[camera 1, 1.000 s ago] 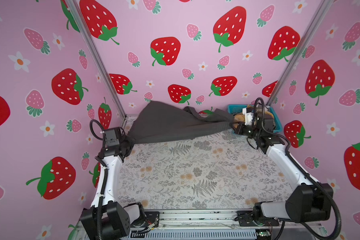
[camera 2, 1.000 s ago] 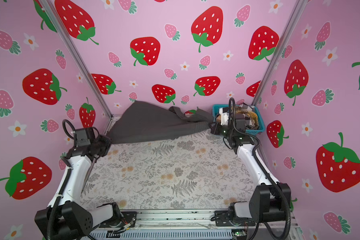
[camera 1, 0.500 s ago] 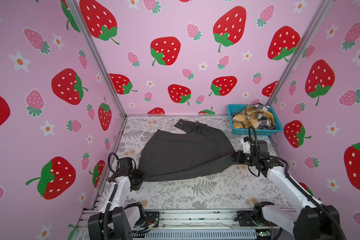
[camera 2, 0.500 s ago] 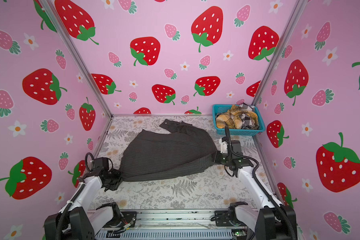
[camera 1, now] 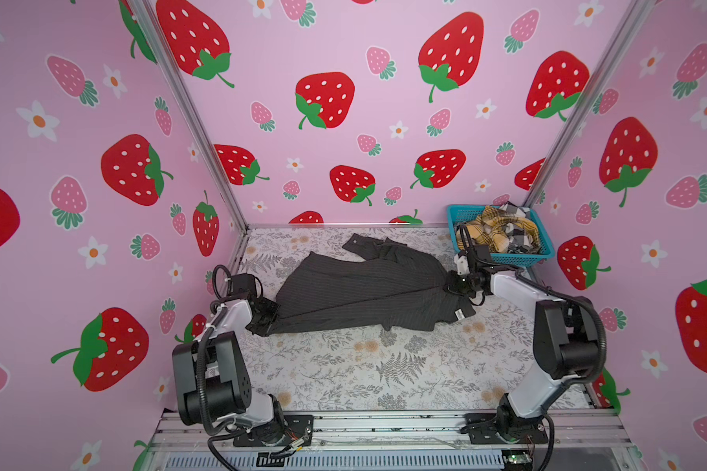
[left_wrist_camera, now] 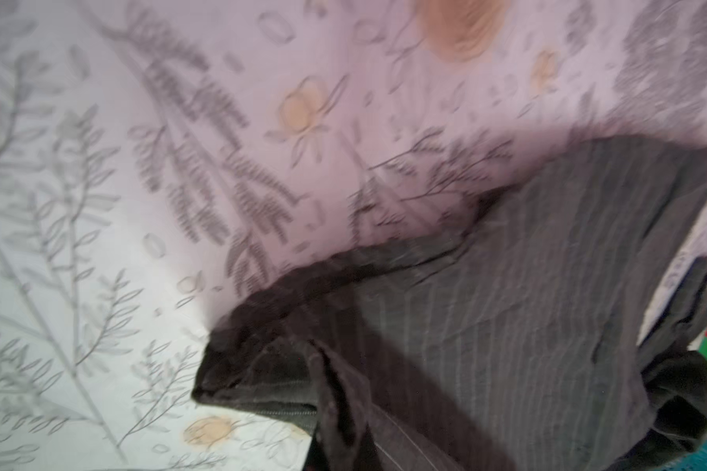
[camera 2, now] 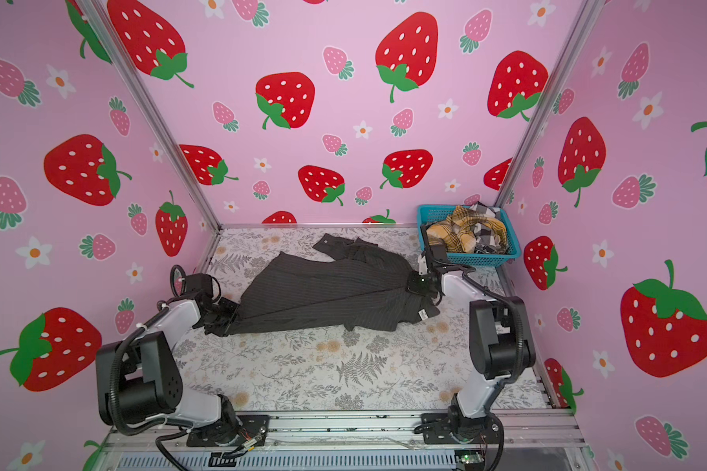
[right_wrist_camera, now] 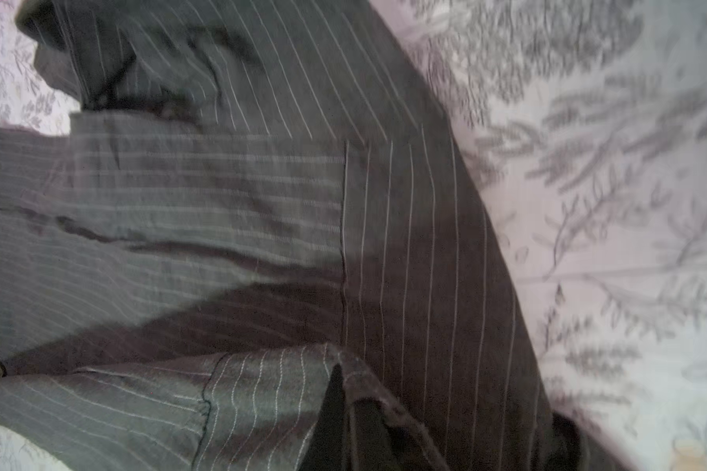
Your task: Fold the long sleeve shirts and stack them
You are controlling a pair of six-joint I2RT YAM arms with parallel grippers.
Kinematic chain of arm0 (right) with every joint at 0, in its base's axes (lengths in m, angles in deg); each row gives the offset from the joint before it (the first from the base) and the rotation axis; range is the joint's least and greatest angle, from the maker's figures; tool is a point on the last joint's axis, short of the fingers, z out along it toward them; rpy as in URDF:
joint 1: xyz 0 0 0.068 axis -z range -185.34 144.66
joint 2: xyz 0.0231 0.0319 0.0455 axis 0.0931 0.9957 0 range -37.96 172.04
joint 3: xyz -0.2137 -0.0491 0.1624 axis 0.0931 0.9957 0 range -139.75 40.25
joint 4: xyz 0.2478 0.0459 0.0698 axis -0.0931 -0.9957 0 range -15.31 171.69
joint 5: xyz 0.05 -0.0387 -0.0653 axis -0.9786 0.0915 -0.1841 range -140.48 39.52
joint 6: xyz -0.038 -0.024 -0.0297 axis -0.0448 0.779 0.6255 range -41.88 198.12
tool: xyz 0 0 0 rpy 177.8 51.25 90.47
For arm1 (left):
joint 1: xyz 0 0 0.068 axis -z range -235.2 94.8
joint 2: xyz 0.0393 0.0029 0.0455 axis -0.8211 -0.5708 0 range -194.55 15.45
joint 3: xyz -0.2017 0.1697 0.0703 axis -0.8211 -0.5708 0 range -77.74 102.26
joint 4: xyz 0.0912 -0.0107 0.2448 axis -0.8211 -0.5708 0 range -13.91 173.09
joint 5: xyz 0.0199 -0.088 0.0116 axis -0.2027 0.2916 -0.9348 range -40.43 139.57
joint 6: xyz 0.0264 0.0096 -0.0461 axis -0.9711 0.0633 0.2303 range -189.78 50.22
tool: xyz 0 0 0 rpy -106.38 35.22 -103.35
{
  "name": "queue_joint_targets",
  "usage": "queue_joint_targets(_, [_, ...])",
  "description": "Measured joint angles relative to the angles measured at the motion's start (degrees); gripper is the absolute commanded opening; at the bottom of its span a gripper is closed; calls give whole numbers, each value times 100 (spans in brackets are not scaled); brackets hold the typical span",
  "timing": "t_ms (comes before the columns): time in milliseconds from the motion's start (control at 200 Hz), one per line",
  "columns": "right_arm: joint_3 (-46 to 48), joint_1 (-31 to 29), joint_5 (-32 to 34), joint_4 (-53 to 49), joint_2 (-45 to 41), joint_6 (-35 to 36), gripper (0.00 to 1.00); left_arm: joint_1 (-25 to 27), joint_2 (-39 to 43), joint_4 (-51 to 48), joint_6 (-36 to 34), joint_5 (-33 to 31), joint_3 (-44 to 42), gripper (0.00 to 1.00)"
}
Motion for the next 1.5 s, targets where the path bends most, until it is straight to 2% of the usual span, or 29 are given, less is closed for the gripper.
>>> queue_joint_targets(50, [-535,-11,42,-74,260,9,0,20,-308,68,24,92,428,0])
queue_joint_targets(155, [-1773,-31,177,-282,807,83,42,103,-940,319,61,280,1292,0])
queue_joint_targets(285, [-2988,-107,616,-623,1331,345,64,179,-1582,540,87,507,1965,0])
queue_joint_targets(330, [-3032,-186,835,-741,1294,466,70,208,-1685,616,114,533,1985,0])
queue_joint_targets(395, [-2752,-463,1217,-850,1005,581,74,254,-1744,605,144,564,1976,0])
queue_joint_targets(500, [-1528,-1475,1580,-866,-42,562,76,289,-1714,662,155,671,1904,0])
queue_joint_targets(560, [-752,-2332,1639,-833,-702,413,75,299,-1683,723,166,734,1823,0])
queue_joint_targets(630, [-195,-3268,1578,-789,-1058,184,73,299,-1635,750,170,820,1718,0])
queue_joint_targets(715, [149,-3825,1550,-662,-944,-57,72,297,-1563,763,170,898,1652,0])
queue_joint_targets(850, [83,-3827,1646,-479,-105,-234,68,297,-1368,767,164,962,1622,0])
queue_joint_targets(1001, [-647,-3753,1978,-444,892,-190,58,299,-1191,769,142,1012,1622,0])
queue_joint_targets(1111, [-1113,-3689,2317,-485,1231,-146,34,317,-1176,791,140,1047,1598,0])
queue_joint_targets(1156, [-1220,-3685,2435,-520,1279,-219,16,330,-1176,800,140,1056,1554,0])
queue_joint_targets(1216, [-1268,-3676,2555,-568,1281,-179,0,343,-1178,793,142,1056,1506,0])
queue_joint_targets(1361, [-1239,-3670,2509,-922,1032,-74,0,352,-1178,793,140,1045,1445,0])
queue_joint_targets(1501, [-1231,-3665,2083,-1388,-96,188,0,356,-1182,807,98,957,1445,0])
